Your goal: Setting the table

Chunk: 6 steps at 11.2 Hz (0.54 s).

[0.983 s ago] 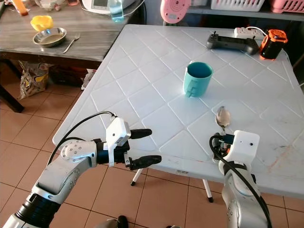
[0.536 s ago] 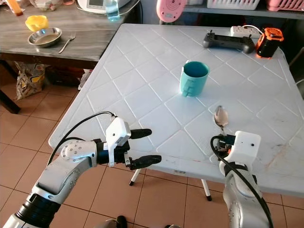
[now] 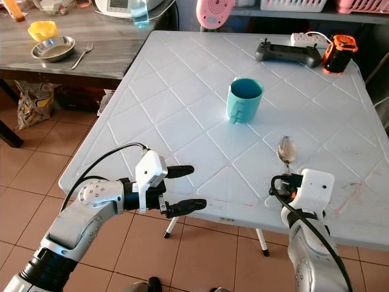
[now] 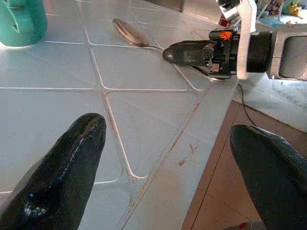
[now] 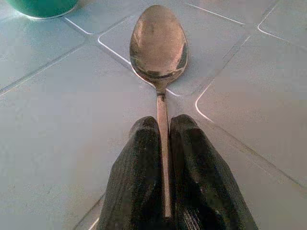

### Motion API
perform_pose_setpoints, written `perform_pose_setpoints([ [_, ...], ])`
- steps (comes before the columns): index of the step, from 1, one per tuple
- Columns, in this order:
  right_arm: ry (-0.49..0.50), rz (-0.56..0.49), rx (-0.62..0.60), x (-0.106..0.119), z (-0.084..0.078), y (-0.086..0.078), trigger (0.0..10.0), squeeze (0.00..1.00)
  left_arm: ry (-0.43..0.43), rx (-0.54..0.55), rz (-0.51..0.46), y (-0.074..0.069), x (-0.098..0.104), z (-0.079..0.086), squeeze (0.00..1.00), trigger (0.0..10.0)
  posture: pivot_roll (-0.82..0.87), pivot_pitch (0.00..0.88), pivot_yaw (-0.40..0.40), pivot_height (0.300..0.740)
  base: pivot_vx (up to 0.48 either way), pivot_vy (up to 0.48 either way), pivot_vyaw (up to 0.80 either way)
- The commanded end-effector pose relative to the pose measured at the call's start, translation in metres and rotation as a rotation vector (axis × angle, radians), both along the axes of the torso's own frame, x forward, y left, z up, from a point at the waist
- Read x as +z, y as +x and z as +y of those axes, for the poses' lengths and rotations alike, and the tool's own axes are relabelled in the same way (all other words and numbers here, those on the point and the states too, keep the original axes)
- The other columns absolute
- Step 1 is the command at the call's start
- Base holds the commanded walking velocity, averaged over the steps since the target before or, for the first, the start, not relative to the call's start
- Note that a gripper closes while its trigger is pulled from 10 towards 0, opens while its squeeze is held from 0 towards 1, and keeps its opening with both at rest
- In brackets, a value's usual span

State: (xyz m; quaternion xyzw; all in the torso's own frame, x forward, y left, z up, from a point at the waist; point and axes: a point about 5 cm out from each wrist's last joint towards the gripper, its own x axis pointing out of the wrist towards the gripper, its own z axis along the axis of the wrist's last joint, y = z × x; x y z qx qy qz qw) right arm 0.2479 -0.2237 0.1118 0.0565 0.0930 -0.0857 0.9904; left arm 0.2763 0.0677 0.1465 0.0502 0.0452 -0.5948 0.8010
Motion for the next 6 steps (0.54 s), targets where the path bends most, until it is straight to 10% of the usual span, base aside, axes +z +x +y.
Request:
perform_pose_setpoints([
  [1,0.108,0.148,0.1,-0.031,0.0225,-0.0074,0.0,0.0,0.009,-0.001,-0.006,-0.0013,0.0004,0.0002,0.0,10.0,0.09,0.184,0.054,0.74,0.0,0.0,0.0],
  [6,0.13,0.171,0.083,-0.0359,0.0227,-0.0071,0.0,0.0,0.004,0.001,-0.011,-0.0006,0.0002,-0.0016,0.0,10.0,0.09,0.172,0.057,0.74,0.0,0.0,0.0],
])
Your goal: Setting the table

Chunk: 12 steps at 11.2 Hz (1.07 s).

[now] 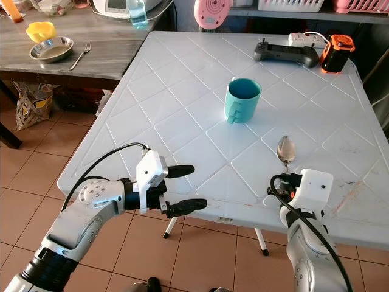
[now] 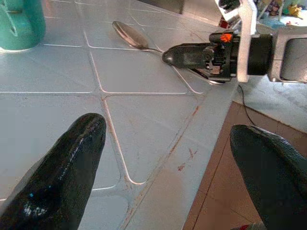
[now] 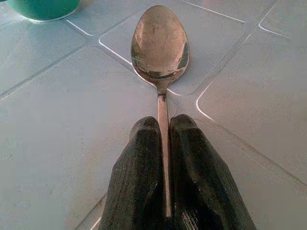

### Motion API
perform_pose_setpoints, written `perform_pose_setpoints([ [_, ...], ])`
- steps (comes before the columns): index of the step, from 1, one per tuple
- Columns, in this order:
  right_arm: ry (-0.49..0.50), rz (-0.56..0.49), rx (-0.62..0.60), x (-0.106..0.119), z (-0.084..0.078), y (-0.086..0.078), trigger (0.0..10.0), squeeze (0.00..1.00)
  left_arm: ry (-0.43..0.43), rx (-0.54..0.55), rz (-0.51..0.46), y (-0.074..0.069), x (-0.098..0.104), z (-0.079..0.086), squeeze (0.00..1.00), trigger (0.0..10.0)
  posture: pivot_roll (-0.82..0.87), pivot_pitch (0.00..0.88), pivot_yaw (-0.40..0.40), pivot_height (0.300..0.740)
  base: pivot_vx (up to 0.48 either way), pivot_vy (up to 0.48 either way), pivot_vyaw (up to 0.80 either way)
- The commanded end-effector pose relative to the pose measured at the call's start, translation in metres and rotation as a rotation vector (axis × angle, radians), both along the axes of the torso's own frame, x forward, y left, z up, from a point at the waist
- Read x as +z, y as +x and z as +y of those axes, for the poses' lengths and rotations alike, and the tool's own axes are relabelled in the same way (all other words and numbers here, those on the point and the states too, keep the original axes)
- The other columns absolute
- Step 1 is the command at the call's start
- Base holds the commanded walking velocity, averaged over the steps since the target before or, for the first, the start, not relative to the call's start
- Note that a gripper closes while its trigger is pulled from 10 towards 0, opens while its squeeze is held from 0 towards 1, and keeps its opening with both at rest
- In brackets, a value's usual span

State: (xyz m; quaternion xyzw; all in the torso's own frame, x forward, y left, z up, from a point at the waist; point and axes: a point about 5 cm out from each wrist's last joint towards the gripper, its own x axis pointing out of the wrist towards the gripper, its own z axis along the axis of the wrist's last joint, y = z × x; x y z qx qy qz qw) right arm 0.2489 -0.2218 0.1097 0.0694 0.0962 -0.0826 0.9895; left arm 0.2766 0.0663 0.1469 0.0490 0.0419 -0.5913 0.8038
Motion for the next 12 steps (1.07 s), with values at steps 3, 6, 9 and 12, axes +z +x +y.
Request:
perform_pose_setpoints([
  [3,0.026,0.028,0.034,-0.01,0.019,-0.001,0.0,0.0,-0.04,0.111,-0.081,0.013,0.009,-0.001,0.0,10.0,0.09,0.168,0.061,0.74,0.0,0.0,0.0],
  [6,-0.071,-0.106,-0.022,0.017,0.017,0.002,0.0,0.0,-0.072,0.174,-0.121,0.021,0.015,-0.001,0.0,10.0,0.08,0.157,0.061,0.74,0.0,0.0,0.0],
  [9,-0.153,-0.237,-0.123,0.038,0.009,0.0,0.0,0.0,-0.128,0.249,-0.142,0.029,0.018,-0.004,0.0,10.0,0.07,0.135,0.051,0.74,0.0,0.0,0.0],
  [12,-0.307,-0.371,-0.163,0.064,0.009,-0.001,0.0,0.0,-0.223,0.429,-0.211,0.044,0.029,0.001,0.0,10.0,0.06,0.098,0.038,0.74,0.0,0.0,0.0],
])
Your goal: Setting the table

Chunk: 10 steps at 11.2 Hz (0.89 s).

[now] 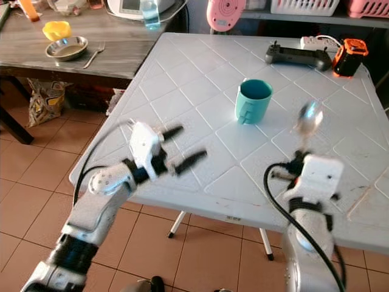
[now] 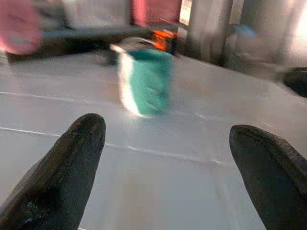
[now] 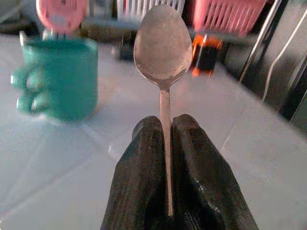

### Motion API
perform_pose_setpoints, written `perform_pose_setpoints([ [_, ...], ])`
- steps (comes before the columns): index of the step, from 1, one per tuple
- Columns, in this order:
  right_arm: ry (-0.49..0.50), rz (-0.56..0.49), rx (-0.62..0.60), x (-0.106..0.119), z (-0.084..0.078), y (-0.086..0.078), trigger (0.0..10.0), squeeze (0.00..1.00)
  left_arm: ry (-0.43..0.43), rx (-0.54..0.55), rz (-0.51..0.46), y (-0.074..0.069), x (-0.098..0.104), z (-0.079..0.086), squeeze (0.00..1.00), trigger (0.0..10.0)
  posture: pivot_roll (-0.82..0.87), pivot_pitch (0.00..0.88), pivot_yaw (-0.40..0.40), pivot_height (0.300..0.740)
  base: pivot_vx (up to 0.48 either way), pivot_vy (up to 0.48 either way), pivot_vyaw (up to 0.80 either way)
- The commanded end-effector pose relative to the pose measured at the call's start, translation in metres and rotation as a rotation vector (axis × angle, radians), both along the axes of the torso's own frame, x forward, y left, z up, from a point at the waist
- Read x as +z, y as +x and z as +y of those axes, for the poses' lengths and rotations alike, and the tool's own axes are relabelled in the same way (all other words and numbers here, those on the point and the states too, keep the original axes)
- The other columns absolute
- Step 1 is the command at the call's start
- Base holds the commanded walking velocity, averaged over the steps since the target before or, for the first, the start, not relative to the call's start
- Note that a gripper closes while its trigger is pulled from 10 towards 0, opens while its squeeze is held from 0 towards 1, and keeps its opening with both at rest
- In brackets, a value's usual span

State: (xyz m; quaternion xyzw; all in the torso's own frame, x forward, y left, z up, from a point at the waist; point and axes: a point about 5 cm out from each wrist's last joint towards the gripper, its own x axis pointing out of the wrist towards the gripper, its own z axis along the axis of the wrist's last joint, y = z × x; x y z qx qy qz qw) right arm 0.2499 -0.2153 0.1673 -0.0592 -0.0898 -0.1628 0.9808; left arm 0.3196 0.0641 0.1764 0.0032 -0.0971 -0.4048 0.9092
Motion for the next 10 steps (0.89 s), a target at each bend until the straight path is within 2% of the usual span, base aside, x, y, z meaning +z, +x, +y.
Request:
perform_pose_setpoints([
  [1,-0.026,-0.046,0.0,0.009,0.003,-0.002,0.0,0.0,0.001,0.048,-0.01,0.004,0.001,0.006,0.0,10.0,0.06,0.094,0.034,0.74,0.0,0.0,0.0],
  [4,-0.099,-0.123,-0.008,0.03,0.007,-0.003,0.0,0.0,0.013,0.241,-0.066,0.015,0.004,0.018,0.0,10.0,0.06,0.079,0.038,0.74,0.0,0.0,0.0],
  [6,-0.123,-0.123,-0.036,0.029,0.004,-0.008,0.0,0.0,0.018,0.363,-0.025,0.025,-0.004,0.031,0.0,10.0,0.05,0.074,0.033,0.74,0.0,0.0,0.0],
  [7,-0.152,-0.126,-0.076,0.03,0.0,-0.011,1.4,0.0,0.017,0.375,-0.004,0.027,-0.006,0.034,0.0,10.0,0.05,0.074,0.033,0.74,0.0,0.0,0.0],
  [8,-0.135,-0.124,-0.103,0.03,-0.004,-0.013,7.0,0.0,0.001,0.39,0.005,0.029,-0.006,0.033,0.0,10.0,0.05,0.075,0.028,0.74,0.0,0.0,0.0],
  [9,-0.14,-0.12,-0.106,0.03,-0.004,-0.012,10.0,0.0,0.001,0.394,0.003,0.03,-0.006,0.031,0.0,10.0,0.04,0.078,0.027,0.74,0.0,0.0,0.0],
  [10,-0.136,-0.117,-0.107,0.029,-0.004,-0.012,10.0,0.0,-0.001,0.397,0.005,0.031,-0.006,0.031,0.0,10.0,0.04,0.081,0.025,0.74,0.0,0.0,0.0],
])
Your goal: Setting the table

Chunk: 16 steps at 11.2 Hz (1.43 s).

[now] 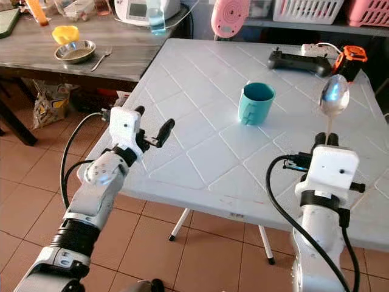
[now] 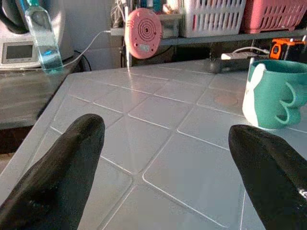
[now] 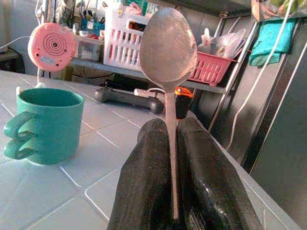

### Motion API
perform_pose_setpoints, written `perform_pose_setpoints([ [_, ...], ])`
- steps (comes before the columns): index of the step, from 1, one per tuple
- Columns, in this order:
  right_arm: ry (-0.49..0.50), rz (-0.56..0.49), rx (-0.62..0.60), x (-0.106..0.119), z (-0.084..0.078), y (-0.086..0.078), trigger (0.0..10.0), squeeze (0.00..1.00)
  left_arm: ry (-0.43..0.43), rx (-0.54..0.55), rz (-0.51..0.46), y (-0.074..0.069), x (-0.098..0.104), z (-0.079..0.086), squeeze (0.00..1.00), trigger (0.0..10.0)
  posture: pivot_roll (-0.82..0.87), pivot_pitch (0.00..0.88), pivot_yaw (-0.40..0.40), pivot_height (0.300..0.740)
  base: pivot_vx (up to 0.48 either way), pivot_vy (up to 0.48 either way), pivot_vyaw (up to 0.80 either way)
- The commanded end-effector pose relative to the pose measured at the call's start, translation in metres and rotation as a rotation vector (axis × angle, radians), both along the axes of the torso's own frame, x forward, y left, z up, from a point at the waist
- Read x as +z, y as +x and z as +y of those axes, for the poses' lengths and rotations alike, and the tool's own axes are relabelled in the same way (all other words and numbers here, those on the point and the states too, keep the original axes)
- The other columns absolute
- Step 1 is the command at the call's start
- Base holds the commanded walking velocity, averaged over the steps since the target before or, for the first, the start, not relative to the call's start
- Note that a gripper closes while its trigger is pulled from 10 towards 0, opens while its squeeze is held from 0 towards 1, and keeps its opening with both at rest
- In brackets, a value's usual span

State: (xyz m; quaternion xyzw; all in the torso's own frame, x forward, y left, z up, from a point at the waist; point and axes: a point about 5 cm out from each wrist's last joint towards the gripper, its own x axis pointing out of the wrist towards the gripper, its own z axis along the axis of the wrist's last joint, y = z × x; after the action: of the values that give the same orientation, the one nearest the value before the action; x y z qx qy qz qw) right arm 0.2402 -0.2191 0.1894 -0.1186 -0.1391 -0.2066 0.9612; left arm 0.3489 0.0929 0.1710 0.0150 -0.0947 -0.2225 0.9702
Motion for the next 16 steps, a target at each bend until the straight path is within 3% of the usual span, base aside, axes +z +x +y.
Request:
perform_pose_setpoints([
  [1,-0.004,-0.02,-0.016,0.0053,-0.0001,-0.0033,10.0,0.0,0.006,0.016,0.005,0.0019,-0.0013,0.0025,0.0,10.0,0.04,0.087,0.023,0.74,0.0,0.0,0.0],
  [5,0.002,0.006,-0.021,0.0013,-0.0019,-0.0047,10.0,0.0,0.007,0.017,0.016,0.0032,-0.0039,0.0009,0.0,10.0,0.03,0.093,0.023,0.74,0.0,0.0,-0.48],
  [9,0.014,0.019,-0.015,-0.0019,-0.0005,-0.0049,10.0,0.0,0.008,0.016,0.02,0.0041,-0.0034,-0.0002,0.0,10.0,0.04,0.1,0.025,0.74,0.0,0.287,-0.56],
  [16,0.01,0.011,0.014,-0.0007,0.0032,-0.0015,10.0,0.0,0.001,0.025,0.019,0.0031,-0.0027,-0.0003,0.0,10.0,0.05,0.102,0.017,0.74,0.0,0.344,0.0],
])
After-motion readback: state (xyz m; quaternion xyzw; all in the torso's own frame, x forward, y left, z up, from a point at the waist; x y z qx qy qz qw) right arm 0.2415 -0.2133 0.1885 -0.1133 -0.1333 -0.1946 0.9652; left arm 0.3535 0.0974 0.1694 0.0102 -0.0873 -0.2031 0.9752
